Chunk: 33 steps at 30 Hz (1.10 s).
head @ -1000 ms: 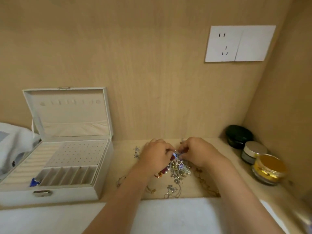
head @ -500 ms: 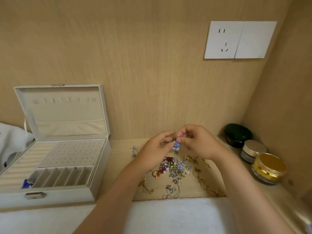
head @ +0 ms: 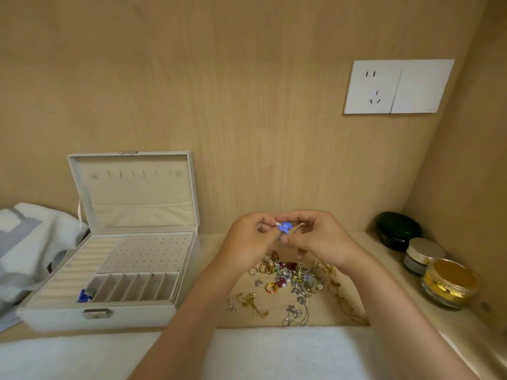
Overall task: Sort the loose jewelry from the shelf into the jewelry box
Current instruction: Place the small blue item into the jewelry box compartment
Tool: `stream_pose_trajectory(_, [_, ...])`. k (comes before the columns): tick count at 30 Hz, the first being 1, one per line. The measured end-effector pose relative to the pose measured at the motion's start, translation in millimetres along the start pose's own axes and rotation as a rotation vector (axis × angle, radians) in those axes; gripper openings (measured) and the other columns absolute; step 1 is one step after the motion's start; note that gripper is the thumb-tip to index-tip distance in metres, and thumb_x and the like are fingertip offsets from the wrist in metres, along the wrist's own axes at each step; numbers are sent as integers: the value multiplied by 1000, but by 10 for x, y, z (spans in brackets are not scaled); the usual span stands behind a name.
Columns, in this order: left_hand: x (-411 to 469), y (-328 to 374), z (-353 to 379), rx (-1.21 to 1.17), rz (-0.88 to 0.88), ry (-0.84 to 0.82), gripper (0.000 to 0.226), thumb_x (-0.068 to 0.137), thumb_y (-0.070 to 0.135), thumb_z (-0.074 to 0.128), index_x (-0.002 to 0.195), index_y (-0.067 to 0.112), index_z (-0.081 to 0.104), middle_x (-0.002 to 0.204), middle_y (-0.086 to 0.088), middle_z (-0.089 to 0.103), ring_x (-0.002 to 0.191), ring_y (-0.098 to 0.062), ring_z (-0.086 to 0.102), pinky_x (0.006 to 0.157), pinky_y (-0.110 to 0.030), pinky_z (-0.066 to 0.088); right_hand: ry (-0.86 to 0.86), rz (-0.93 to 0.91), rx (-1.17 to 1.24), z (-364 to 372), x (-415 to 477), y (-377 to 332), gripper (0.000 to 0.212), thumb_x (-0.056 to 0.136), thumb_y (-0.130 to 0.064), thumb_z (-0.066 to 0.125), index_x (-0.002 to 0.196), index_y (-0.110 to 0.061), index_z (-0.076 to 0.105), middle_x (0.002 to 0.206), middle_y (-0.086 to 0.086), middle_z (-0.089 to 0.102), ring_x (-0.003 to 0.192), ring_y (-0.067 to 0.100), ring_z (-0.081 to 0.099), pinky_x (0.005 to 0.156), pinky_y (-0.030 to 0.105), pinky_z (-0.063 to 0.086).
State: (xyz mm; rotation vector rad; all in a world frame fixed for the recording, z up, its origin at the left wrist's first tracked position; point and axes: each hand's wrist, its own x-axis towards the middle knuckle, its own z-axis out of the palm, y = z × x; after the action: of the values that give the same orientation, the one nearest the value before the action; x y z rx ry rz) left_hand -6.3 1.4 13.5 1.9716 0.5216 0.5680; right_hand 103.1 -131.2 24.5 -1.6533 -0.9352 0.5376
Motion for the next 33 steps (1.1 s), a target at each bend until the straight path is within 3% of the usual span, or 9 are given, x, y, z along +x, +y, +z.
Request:
stream_pose_trajectory(3, [-107, 36, -267, 15, 17, 49, 6, 85, 22, 74, 84, 24, 69, 75, -1, 72, 57, -9, 62, 53, -25, 47, 43, -43, -33, 205, 2, -133, 25, 81, -6, 80, 101, -19, 76, 74, 17, 65, 53, 16, 53, 51, 32, 50])
stream_pose_trajectory(6, [-247, 32, -609, -62, 29, 63, 5, 86, 19, 74, 84, 20, 70, 79, -6, 74, 60, -9, 64, 64, -31, 52, 54, -109, -14, 460, 20, -299, 8, 91, -14, 72, 92, -18, 78, 82, 21, 69, 56, 18, 58, 49, 32, 49])
stream_pose_trajectory(12, [-641, -112, -1267, -112, 61, 140, 4, 86, 12, 74, 86, 16, 73, 77, -8, 73, 64, -14, 65, 71, -31, 52, -7, -105, 156, 1175, 35, -688, 13, 96, -11, 64, 101, -13, 75, 82, 6, 72, 48, 21, 56, 45, 30, 43])
stream_pose_trajectory(19, [-1010, -414, -1946, -156, -21, 316, 8, 84, 9, 74, 82, 16, 72, 64, 1, 69, 64, -16, 63, 72, -37, 53, -90, -189, 69, 1980, 83, -983, 5, 84, -7, 77, 89, -9, 75, 76, -4, 70, 46, 13, 57, 44, 23, 42])
stream_pose_trajectory(21, [-1089, -485, -2125, -166, -49, 369, 7, 84, 9, 74, 83, 16, 72, 63, 4, 69, 66, -15, 64, 73, -38, 54, -135, -195, 9, 2141, 95, -1023, 8, 82, -10, 80, 88, -12, 77, 65, -10, 69, 47, 9, 57, 47, 20, 43])
stream_pose_trajectory(23, [-1156, -548, -2269, -169, -52, 406, 8, 83, 10, 74, 83, 18, 72, 64, 7, 68, 64, -10, 62, 71, -35, 52, -189, -189, -13, 2288, 101, -1055, 8, 80, -16, 82, 87, -17, 78, 59, -6, 68, 49, 8, 59, 52, 19, 45])
stream_pose_trajectory(27, [-1238, -687, -2458, -125, 2, 442, 13, 82, 8, 76, 78, 21, 74, 63, 18, 65, 58, 2, 55, 64, -16, 44, -253, -177, 23, 2543, 161, -1092, 5, 89, -19, 74, 87, -14, 74, 83, 14, 74, 61, 21, 67, 57, 34, 49])
stream_pose_trajectory(31, [-1256, -853, -2563, -148, 30, 440, 11, 81, 2, 75, 81, 13, 76, 74, 6, 73, 69, -5, 63, 71, -19, 50, -289, -191, -10, 2702, 226, -1101, 18, 87, -1, 72, 98, -14, 69, 93, 10, 71, 57, 21, 65, 46, 28, 49])
stream_pose_trajectory(33, [-1264, -933, -2591, -145, 7, 406, 7, 83, 5, 75, 85, 12, 77, 75, 5, 73, 67, -3, 63, 69, -19, 49, -315, -200, -68, 2748, 254, -1073, 16, 86, 0, 72, 96, -13, 73, 83, 8, 73, 53, 19, 61, 45, 25, 47])
